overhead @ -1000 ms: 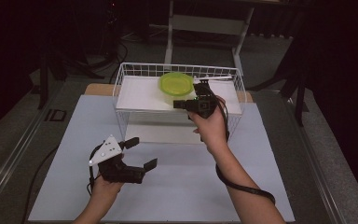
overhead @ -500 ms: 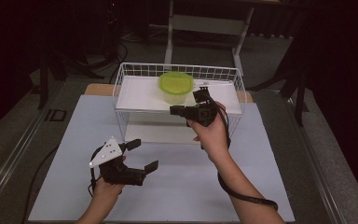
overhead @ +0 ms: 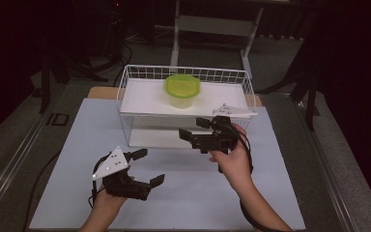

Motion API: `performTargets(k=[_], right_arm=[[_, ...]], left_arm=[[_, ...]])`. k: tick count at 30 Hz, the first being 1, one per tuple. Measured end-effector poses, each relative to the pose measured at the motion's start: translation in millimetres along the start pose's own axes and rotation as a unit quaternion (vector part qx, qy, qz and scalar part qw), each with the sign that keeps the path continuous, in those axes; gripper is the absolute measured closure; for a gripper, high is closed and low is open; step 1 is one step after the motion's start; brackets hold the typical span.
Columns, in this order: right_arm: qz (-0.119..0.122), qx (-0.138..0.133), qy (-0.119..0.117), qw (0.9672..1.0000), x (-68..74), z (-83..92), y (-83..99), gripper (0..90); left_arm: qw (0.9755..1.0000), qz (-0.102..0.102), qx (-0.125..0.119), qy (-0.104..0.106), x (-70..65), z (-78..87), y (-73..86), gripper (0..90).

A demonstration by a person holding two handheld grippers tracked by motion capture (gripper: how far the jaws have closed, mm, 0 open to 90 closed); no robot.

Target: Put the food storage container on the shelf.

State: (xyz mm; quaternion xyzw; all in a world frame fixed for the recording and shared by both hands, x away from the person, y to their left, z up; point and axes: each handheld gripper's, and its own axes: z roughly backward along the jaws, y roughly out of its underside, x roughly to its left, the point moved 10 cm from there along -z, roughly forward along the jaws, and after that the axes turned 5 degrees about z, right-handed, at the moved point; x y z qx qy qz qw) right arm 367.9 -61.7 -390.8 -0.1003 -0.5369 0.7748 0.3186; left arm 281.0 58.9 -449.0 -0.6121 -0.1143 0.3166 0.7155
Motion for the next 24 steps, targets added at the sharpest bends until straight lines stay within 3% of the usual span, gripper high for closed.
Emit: performTargets(k=[9,21,24], right_arm=[[0.011,-0.014,0.005,0.9998,-4.8,8.0,28.4,14.2],[0.017,-0.017,0.012,0.9996,-16.1,16.0,95.8,14.7],[0.018,-0.017,0.014,0.9996,-18.3,17.3,104.5,14.8]], left_arm=[[0.9999,-0.008,0.003,0.009,-0.1,1.4,1.6,4.1],[0.9995,-0.005,0.024,0.019,-2.7,-3.7,29.6,4.1],[0.9994,-0.003,0.028,0.023,-4.2,-5.7,37.8,4.1]])
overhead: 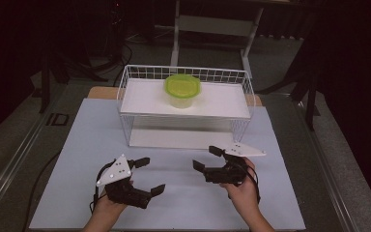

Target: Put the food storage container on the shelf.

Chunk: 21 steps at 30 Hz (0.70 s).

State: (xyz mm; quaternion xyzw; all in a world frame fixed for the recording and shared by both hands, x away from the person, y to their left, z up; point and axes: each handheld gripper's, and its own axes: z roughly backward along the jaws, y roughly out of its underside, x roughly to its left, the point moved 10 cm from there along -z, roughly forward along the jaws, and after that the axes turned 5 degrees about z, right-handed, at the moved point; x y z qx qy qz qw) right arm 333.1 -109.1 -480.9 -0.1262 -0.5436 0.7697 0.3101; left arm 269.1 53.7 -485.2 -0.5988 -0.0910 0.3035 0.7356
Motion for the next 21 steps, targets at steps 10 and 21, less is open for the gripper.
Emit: performTargets(k=[10,21], right_arm=[[0.003,0.013,0.008,0.9999,-11.8,17.7,43.2,14.9],[-0.013,0.02,0.028,0.9993,-30.0,39.5,72.3,14.9]], left_arm=[[0.9999,-0.004,0.014,-0.001,0.1,-4.9,21.5,4.2],[0.9997,-0.003,0.023,-0.011,8.4,-5.5,37.7,4.2]])
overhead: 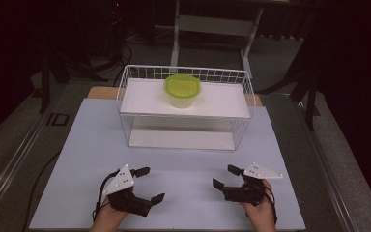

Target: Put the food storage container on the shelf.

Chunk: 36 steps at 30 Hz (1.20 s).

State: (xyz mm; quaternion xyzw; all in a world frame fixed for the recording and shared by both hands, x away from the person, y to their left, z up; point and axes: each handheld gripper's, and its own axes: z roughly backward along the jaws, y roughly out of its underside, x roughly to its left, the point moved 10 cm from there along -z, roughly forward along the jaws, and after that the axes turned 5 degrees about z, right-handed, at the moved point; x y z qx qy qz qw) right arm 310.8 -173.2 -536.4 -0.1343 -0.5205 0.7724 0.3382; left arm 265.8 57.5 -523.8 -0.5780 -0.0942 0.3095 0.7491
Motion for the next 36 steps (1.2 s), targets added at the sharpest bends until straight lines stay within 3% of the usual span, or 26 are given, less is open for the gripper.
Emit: performTargets(k=[6,14,20,24,36], right_arm=[[0.005,-0.001,0.014,0.9999,-10.8,6.0,9.7,14.9],[0.001,-0.012,0.02,0.9997,-22.5,10.1,14.6,14.8],[0.005,-0.015,0.01,0.9998,-25.1,9.4,18.3,14.8],[0.01,-0.006,0.016,0.9998,-29.1,7.5,22.4,14.9],[0.006,-0.009,0.01,0.9999,-29.2,5.3,23.7,14.9]], left_arm=[[0.9999,-0.009,0.008,-0.008,4.4,-1.3,6.9,4.2],[0.9998,-0.007,0.011,-0.015,10.1,-1.3,17.1,4.2],[0.9996,-0.01,0.016,-0.023,15.1,-1.3,23.3,4.2],[0.9994,-0.011,0.019,-0.028,18.1,-1.8,25.0,4.2],[0.9994,-0.007,0.004,-0.032,23.5,3.5,22.8,4.2]])
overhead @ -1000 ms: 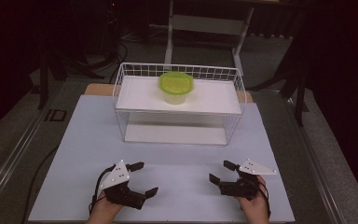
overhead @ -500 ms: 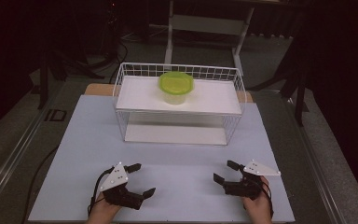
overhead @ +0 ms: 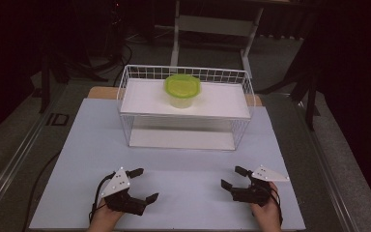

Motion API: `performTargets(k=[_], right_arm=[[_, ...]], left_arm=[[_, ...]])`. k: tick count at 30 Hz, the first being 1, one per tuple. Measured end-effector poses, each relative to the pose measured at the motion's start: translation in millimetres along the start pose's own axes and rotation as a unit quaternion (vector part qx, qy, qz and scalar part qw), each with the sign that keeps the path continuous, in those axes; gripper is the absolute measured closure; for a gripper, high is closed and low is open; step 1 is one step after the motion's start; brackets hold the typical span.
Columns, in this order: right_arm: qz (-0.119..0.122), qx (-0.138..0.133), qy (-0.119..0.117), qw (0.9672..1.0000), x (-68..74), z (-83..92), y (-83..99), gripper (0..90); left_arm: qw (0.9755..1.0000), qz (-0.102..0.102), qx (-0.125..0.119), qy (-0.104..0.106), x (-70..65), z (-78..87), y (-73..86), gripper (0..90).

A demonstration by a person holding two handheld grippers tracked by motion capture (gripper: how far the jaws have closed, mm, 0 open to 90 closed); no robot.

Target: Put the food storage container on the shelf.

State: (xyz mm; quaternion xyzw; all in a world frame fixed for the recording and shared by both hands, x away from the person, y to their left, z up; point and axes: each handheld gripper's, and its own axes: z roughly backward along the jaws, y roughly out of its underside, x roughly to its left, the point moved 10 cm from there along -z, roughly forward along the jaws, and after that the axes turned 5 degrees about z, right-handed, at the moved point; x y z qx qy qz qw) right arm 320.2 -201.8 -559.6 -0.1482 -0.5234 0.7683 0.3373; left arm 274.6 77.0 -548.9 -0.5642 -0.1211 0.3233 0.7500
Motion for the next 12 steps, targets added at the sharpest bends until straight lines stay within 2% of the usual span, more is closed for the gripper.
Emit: performTargets(k=[8,12], right_arm=[[0.004,-0.003,-0.01,0.9999,4.8,-2.4,-0.6,14.8],[0.006,-0.003,-0.007,1.0,4.5,-2.2,-1.3,14.9]], left_arm=[[1.0,0.003,-0.007,0.002,0.3,2.5,-2.1,4.2],[1.0,0.001,-0.009,0.002,-0.4,2.9,-2.9,4.2]])
